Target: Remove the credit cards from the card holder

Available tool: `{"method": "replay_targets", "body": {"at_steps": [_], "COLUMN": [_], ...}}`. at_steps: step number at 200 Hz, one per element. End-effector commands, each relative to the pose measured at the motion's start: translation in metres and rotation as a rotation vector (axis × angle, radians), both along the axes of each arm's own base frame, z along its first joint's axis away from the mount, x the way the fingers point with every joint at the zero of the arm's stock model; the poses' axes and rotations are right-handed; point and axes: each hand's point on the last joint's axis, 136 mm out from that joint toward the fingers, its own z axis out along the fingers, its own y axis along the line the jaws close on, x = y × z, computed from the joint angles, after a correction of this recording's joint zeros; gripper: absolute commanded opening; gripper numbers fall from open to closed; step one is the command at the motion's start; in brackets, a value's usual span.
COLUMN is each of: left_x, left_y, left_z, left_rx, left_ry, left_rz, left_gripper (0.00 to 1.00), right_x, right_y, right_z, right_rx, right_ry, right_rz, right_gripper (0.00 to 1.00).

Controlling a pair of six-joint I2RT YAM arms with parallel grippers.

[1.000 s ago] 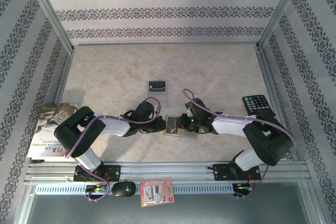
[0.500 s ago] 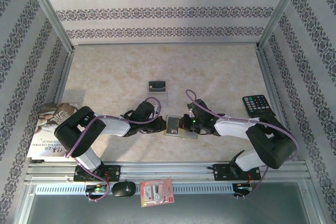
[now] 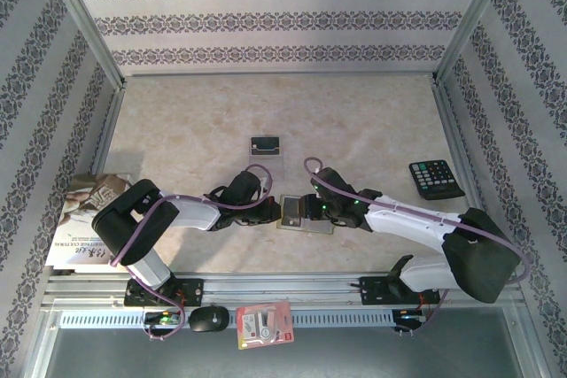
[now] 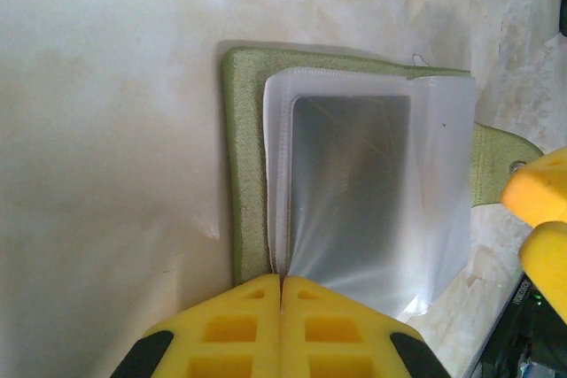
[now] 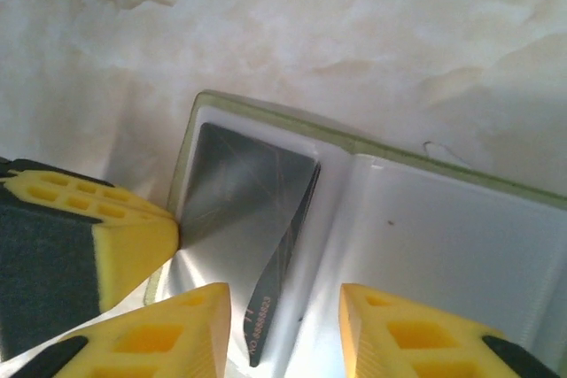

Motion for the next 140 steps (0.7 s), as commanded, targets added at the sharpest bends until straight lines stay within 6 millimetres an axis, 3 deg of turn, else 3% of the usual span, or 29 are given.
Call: {"method": "replay_targets", "body": {"at_steps": [1,93,140], "left_x": [-0.042,-0.042,-0.042], "left_y": [0.019,0.019,0.018], "left_z": [-0.044,-0.044,-0.045], "left_rx": [0.123,0.122,0.119], "left_ry": [0.168,0.17,0.172], "left_rz": [-0.041,-0.04,-0.043], "left_gripper": [0.01,0.01,0.01], "right_x": [-0.001,-0.001,-0.002], "right_y": [-0.014,0.007,0.007], "right_z": [-0.014,-0.022,-0.029], "right_rx": [-0.146,-0.197,-0.215], "right_ry": [-0.008,-0.017,-0.002], "right_rz": [0.035,0.114,0.117], "right_gripper": [0.4,0.42,0.43]}}
